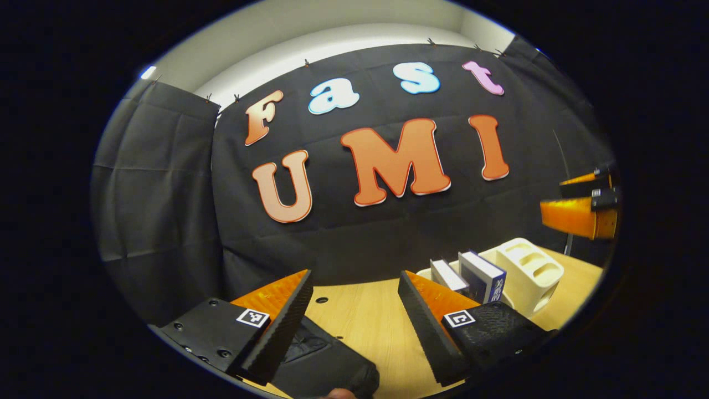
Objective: Open the schoolbag, grab two books from the bookshelf and put them into the schoolbag.
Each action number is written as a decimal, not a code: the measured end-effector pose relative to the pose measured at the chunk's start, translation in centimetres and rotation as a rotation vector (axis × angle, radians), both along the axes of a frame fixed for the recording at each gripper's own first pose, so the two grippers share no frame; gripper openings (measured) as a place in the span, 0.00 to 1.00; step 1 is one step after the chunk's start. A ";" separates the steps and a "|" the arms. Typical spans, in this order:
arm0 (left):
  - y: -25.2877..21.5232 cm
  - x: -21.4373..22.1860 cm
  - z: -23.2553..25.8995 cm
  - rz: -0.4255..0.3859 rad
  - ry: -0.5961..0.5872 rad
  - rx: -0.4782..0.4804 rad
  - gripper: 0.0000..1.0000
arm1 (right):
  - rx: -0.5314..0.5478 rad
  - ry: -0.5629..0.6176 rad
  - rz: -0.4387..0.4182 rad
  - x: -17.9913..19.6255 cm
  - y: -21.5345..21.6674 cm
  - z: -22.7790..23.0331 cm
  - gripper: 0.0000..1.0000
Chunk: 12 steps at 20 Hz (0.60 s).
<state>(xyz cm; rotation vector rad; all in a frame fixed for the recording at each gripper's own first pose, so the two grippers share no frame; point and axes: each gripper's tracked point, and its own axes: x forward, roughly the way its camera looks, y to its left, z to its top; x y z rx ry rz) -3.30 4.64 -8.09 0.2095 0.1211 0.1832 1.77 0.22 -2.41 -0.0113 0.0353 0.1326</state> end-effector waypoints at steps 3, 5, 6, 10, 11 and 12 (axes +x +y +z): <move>0.6 -0.9 -3.8 0.011 0.078 0.074 0.99 | -0.004 0.012 -0.004 0.5 -0.8 -0.4 0.98; 0.9 -1.9 -6.7 0.010 0.140 0.138 0.99 | -0.009 0.022 -0.009 0.7 -1.1 -0.8 0.98; 1.0 -2.4 -8.3 0.005 0.174 0.169 0.99 | -0.013 0.027 -0.016 0.7 -1.4 -1.1 0.98; 1.9 -4.0 -15.1 -0.026 0.326 0.295 0.98 | -0.013 0.042 -0.045 1.1 -1.8 -1.7 0.98; 2.3 -4.6 -16.6 -0.032 0.359 0.331 0.99 | -0.014 0.045 -0.053 1.1 -1.9 -1.9 0.98; 2.5 -5.3 -17.9 -0.037 0.388 0.349 0.99 | -0.018 0.049 -0.062 1.1 -1.9 -2.0 0.98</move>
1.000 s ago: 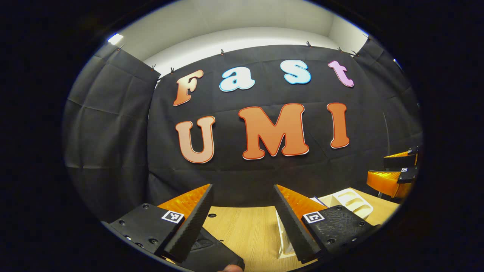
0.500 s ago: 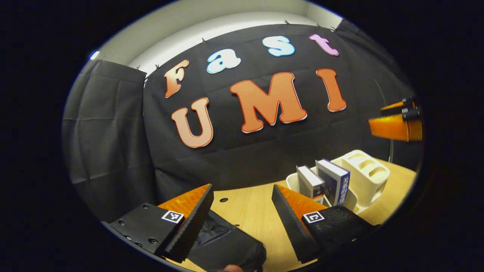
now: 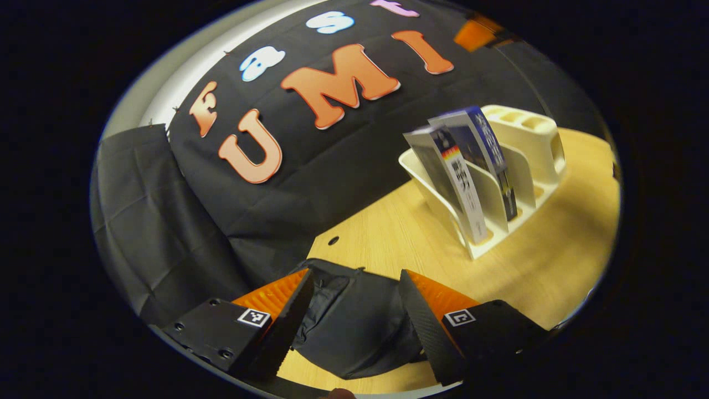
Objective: Open the schoolbag, grab two books from the bookshelf and put them into the schoolbag.
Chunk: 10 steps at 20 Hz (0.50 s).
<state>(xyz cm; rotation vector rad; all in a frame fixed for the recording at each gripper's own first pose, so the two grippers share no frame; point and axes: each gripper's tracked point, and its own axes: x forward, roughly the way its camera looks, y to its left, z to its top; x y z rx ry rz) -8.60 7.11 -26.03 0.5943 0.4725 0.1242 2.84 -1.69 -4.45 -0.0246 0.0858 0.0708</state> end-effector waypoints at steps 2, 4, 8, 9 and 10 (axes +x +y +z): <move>0.8 -1.1 -2.7 -0.002 0.066 0.028 0.98 | -0.003 0.011 -0.010 0.0 0.2 -0.4 0.98; 1.9 -1.9 -4.6 0.009 0.114 0.050 0.98 | -0.001 0.025 -0.014 0.0 0.6 -0.7 0.98; 4.2 -3.0 -7.8 0.027 0.199 0.081 0.98 | -0.017 0.042 -0.022 -0.1 1.4 -1.1 0.98; 4.9 -2.9 -8.0 0.034 0.196 0.095 0.98 | -0.021 0.045 -0.026 -0.1 1.6 -1.1 0.98; 5.4 -2.6 -8.7 0.036 0.202 0.103 0.98 | -0.023 0.045 -0.028 -0.2 1.8 -1.1 0.98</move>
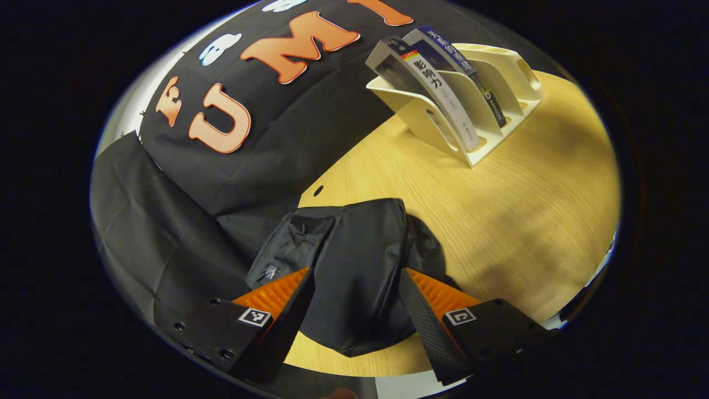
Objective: Open the schoolbag, grab two books from the bookshelf and put them into the schoolbag.
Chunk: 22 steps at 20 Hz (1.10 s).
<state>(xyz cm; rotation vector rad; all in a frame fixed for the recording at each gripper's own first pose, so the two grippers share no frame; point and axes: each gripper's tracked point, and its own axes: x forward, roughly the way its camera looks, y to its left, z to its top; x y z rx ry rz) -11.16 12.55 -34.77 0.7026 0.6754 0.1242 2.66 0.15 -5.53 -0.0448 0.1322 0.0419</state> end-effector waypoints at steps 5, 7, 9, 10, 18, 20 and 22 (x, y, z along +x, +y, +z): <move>2.3 0.9 -0.2 -0.025 -0.014 0.085 0.97 | -0.020 0.013 -0.038 -0.2 1.3 -0.2 0.98; 2.9 1.9 -0.2 -0.050 -0.026 0.113 0.96 | -0.018 0.024 -0.055 -0.4 2.2 -0.4 0.98; 3.4 3.1 -1.0 -0.071 -0.016 0.124 0.95 | -0.022 0.036 -0.069 -0.6 3.3 -0.5 0.98; 3.6 3.8 -1.2 -0.080 -0.014 0.130 0.94 | -0.031 0.041 -0.073 -0.7 3.7 -0.5 0.98; 4.6 5.1 -2.2 -0.057 0.128 0.030 0.24 | -0.061 0.099 -0.002 0.5 5.5 -0.1 0.98; 5.0 4.4 -1.4 -0.017 0.178 -0.005 0.18 | -0.033 0.128 0.043 2.0 5.7 -0.2 0.98; 5.3 4.4 -0.3 0.014 0.196 -0.041 0.12 | -0.019 0.176 0.095 3.2 6.2 -0.7 0.98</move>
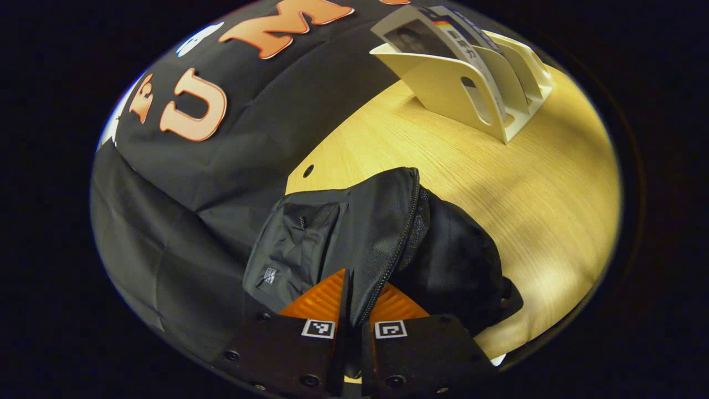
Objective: Open the schoolbag, grab two books from the bookshelf and put them into the schoolbag.
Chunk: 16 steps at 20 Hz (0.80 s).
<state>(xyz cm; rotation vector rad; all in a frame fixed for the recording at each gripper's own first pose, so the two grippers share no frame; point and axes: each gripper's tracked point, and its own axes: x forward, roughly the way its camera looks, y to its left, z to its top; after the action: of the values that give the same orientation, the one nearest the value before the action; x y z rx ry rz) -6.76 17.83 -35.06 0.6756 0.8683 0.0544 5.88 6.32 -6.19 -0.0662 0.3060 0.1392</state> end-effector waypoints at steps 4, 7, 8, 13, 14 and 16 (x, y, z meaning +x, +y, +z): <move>0.7 -0.3 2.8 0.027 0.042 -0.049 0.10 | -0.010 0.074 0.089 1.0 0.7 -0.5 0.98; 0.9 0.0 4.8 0.017 0.068 -0.100 0.09 | -0.039 0.112 0.141 1.9 2.0 -0.7 0.98; 1.1 0.0 5.2 0.005 0.082 -0.120 0.09 | -0.054 0.153 0.134 1.8 2.1 -1.4 0.98; 1.4 0.2 7.3 -0.069 0.187 -0.244 0.09 | -0.063 0.224 0.129 3.2 4.5 -1.0 0.98; 1.4 0.4 7.7 -0.089 0.211 -0.262 0.09 | -0.060 0.244 0.136 3.4 5.1 -0.9 0.98; 1.4 0.8 8.3 -0.147 0.250 -0.286 0.08 | -0.045 0.288 0.130 4.3 6.2 -0.8 0.98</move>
<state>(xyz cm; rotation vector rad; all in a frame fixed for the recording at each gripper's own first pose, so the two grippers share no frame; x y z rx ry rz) -5.98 19.21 -26.78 0.4810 1.0397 -0.2869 10.15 12.55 -6.95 -0.1109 0.5929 0.2719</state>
